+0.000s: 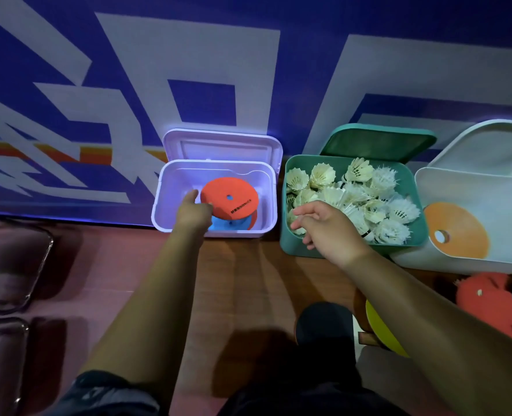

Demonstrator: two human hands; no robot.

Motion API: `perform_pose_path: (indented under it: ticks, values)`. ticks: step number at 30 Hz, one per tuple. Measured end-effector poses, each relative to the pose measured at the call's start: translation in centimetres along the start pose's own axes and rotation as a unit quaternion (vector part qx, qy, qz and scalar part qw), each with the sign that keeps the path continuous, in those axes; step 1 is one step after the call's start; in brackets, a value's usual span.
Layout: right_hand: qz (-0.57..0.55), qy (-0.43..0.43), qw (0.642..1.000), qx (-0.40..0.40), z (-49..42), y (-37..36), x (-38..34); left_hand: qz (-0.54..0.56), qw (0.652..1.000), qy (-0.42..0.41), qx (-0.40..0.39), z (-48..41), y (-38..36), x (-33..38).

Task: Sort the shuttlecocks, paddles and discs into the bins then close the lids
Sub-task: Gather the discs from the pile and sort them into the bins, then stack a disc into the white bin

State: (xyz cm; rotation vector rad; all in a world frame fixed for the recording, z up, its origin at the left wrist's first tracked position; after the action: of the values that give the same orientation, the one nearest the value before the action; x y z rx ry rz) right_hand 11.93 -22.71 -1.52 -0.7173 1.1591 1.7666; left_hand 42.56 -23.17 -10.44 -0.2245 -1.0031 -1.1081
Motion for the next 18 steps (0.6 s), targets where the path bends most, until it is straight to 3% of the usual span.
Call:
perform_pose_path:
  ticks: [3,6,18]
  values:
    - [0.004,0.001,1.000,-0.007,-0.1,-0.4,0.1,-0.078,0.996,-0.016,0.029,-0.4,0.2,-0.3]
    - [0.000,0.001,1.000,-0.009,-0.2,-0.7,0.2,-0.094,0.994,-0.047,0.004,1.8,-0.4,0.7]
    - [-0.019,-0.009,1.000,0.015,1.1,1.4,1.5,-0.039,0.987,-0.087,-0.131,8.4,-5.1,-0.2]
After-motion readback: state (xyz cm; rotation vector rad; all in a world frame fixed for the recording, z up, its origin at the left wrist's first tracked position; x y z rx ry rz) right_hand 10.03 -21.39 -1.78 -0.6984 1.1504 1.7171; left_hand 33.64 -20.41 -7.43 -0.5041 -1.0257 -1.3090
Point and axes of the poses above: each hand's wrist, its own z-axis away from the middle knuckle, its own y-axis out of the back of the hand, x = y × z, the point moved 7 cm from there along -z, towards the middle knuckle, and after that the axes turned 5 degrees about x, right-handed, at the moved point
